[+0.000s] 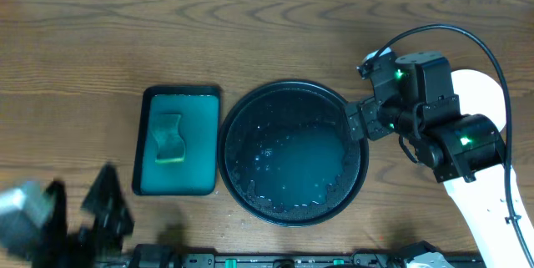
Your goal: Clean dirty plates on tray and stack at the side
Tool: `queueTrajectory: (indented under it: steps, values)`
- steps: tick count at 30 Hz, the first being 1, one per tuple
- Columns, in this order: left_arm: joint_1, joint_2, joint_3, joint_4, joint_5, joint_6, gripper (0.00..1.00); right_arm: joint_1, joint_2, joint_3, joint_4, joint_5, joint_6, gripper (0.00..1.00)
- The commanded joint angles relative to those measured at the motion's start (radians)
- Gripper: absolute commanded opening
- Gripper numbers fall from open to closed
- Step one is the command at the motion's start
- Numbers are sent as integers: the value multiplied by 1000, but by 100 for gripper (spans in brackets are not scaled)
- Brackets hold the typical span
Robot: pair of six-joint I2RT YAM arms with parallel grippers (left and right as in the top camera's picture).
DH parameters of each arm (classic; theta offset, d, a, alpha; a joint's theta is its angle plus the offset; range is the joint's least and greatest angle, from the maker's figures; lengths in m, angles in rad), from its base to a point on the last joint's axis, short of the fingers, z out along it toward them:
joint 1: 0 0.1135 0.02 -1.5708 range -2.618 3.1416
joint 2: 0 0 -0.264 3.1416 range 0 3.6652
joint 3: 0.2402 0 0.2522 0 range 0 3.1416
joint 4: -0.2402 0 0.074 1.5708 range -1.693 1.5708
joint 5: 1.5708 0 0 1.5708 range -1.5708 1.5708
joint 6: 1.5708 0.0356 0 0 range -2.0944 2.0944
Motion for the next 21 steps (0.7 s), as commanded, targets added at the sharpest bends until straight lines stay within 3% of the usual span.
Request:
queueTrajectory:
  steps: [1,9,21]
  values:
    - [-2,-76,23,-23,-8,19,80,13,0,10,6,30,-14,99]
    - [-2,-224,24,-26,-8,19,80,13,5,10,0,30,-13,99]
    - [-2,-233,24,-85,-9,19,80,13,5,10,1,30,-13,99]
